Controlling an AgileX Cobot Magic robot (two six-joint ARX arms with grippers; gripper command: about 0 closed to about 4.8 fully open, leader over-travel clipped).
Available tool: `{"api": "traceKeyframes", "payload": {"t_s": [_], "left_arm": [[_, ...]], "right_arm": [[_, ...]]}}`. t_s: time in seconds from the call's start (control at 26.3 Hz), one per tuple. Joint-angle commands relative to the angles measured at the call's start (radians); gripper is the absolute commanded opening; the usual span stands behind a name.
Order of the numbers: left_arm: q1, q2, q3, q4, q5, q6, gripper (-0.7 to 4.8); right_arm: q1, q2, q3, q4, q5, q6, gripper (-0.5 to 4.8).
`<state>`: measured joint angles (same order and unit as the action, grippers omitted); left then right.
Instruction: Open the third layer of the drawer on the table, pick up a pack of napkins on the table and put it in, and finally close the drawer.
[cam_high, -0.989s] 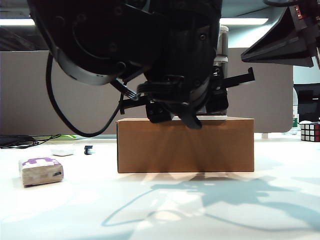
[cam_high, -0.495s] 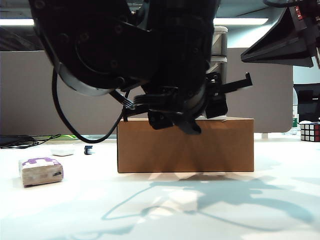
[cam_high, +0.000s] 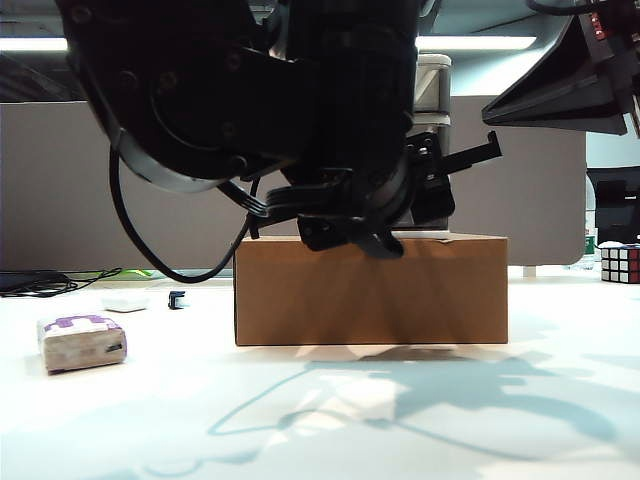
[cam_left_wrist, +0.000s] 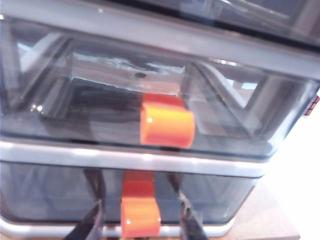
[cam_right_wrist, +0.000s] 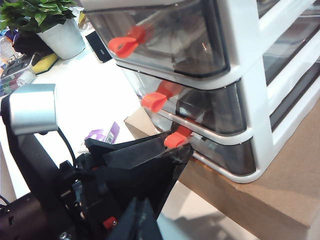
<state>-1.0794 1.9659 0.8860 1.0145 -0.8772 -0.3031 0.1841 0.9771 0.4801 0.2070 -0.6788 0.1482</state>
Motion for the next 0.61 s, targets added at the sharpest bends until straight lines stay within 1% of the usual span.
{"api": "traceKeyframes", "payload": {"t_s": [0.04,0.11,0.23,0.61], "left_arm": [[-0.001,-0.002,0.005,0.019,0.003,0.045,1.83],[-0.001,-0.002,0.005,0.019,0.003,0.046,1.83],[0.000,-0.002,0.011,0.019,0.009,0.096,1.83],[0.011,-0.002,0.011,0.016,0.010,0.094,1.82]], "right_arm": [[0.001,-0.001,0.004,0.006,-0.005,-0.003,-0.04],[0.001,-0.001,0.004,0.006,-0.005,-0.003,-0.03],[0.001,-0.001,0.004,0.006,-0.005,-0.003,-0.03],[0.002,-0.001,0.004,-0.001,-0.005,-0.003,-0.03]]}}
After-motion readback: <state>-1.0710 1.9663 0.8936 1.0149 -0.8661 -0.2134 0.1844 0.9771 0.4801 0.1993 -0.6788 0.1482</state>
